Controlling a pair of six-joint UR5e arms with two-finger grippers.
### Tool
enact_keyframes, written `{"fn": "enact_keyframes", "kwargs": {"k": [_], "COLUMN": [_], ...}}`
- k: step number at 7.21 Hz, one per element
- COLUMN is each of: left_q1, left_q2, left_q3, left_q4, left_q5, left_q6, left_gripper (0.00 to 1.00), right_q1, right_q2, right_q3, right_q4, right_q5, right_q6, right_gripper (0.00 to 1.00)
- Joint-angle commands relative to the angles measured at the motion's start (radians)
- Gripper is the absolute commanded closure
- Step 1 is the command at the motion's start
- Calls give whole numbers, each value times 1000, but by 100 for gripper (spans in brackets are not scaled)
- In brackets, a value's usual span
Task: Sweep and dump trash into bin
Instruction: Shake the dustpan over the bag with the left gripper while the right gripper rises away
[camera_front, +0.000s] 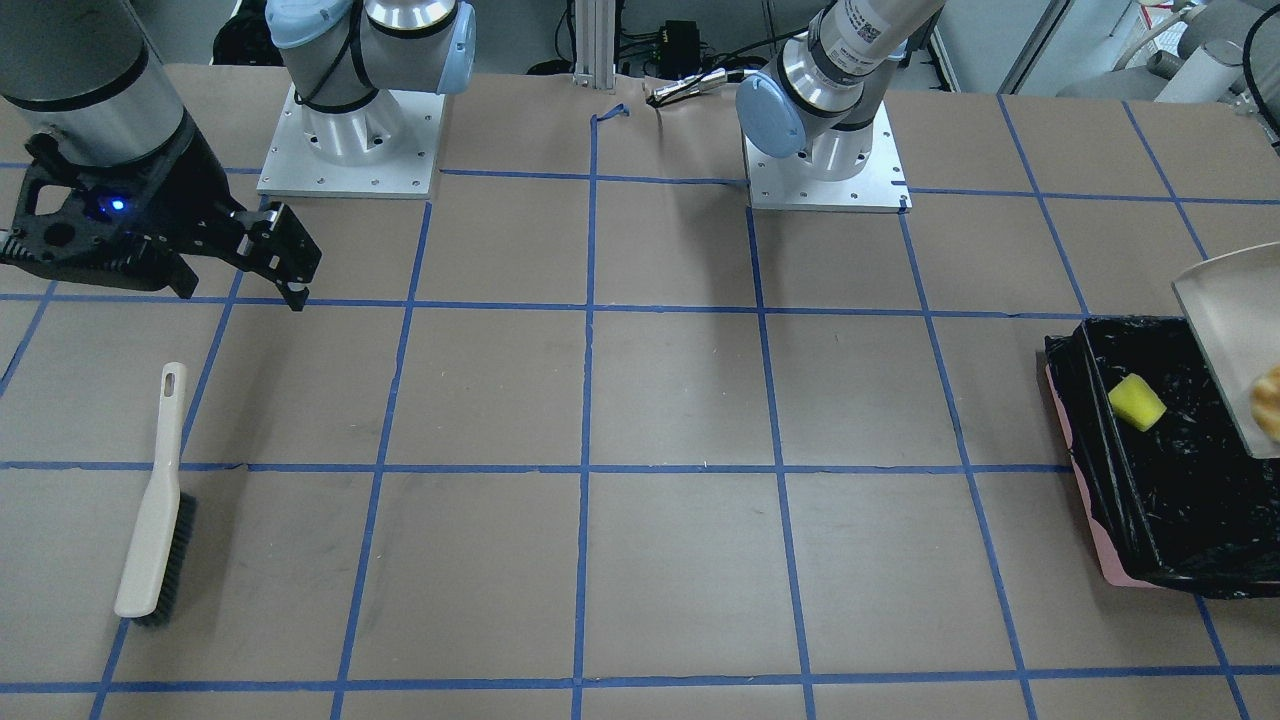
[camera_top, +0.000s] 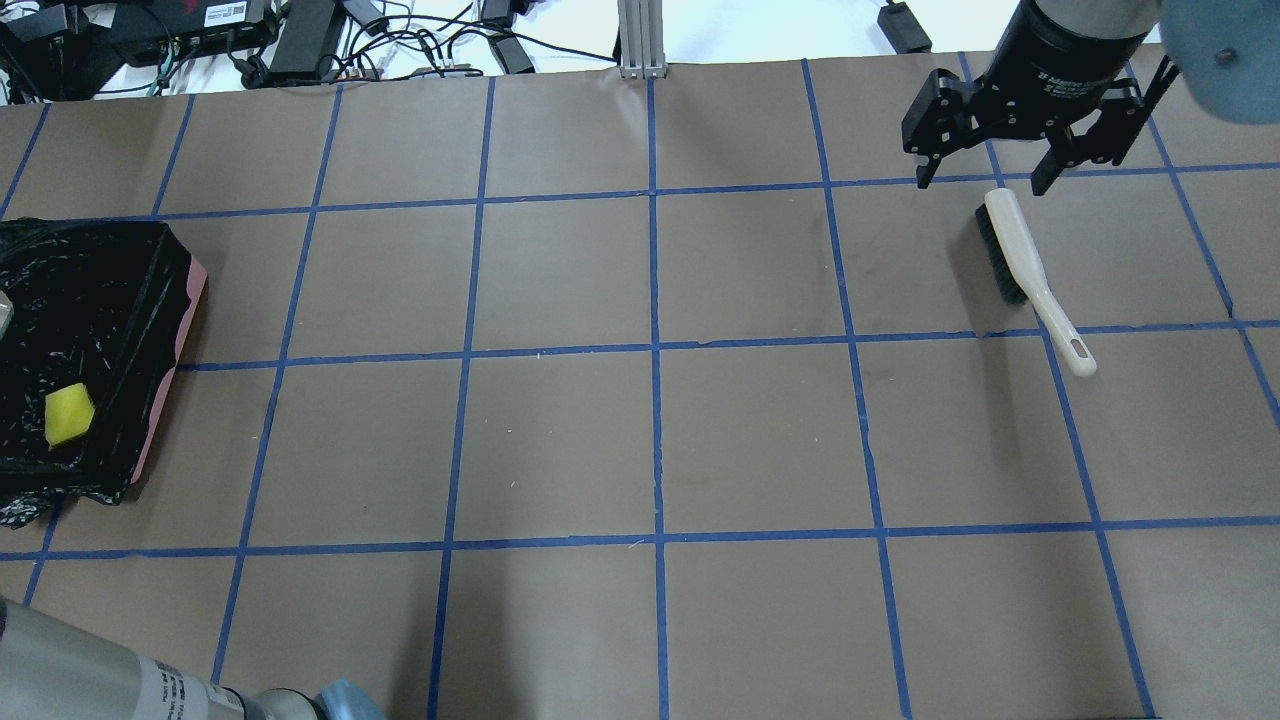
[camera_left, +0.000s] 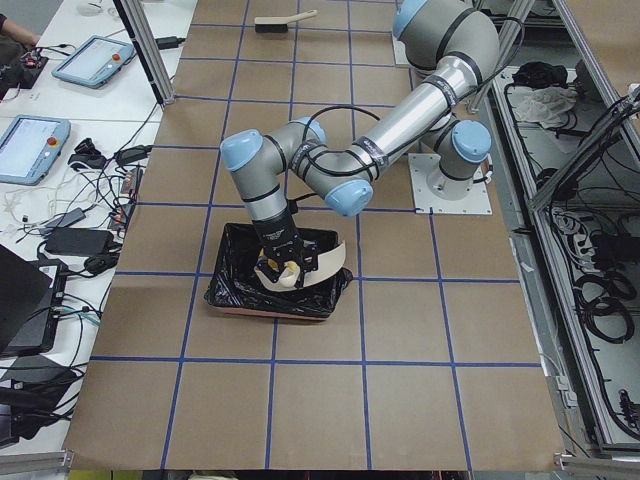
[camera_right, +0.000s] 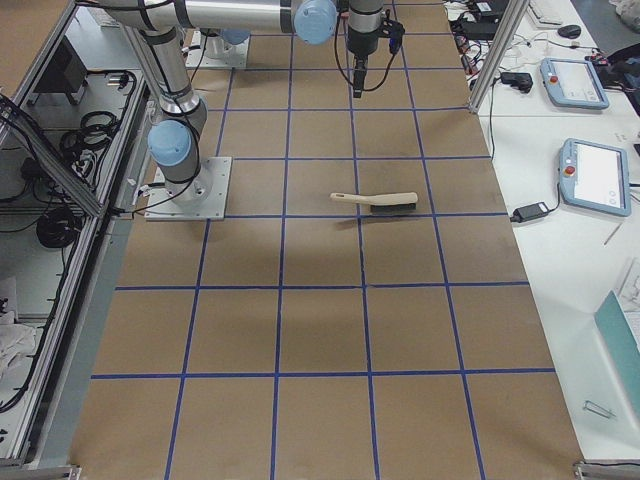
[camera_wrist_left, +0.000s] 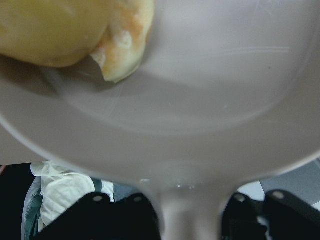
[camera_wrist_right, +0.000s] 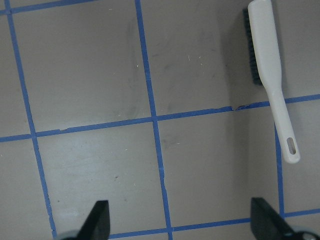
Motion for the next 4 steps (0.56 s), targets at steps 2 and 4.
{"fn": "enact_keyframes", "kwargs": {"k": [2,4], "left_q1": [-57,-62], "left_q2": [20,19], "left_q3": [-23,-23], "left_q4": [97,98], "left_q5": [41,60], "left_q6": [-7,-33], "left_gripper": [94,93], "right_q1": [43,42], "right_q2": [-19,-54], "right_q3": [27,27], "right_q4": [-50,-51], "right_q5": [4,6], "right_q6": [-25,-46], "right_gripper": [0,0]}}
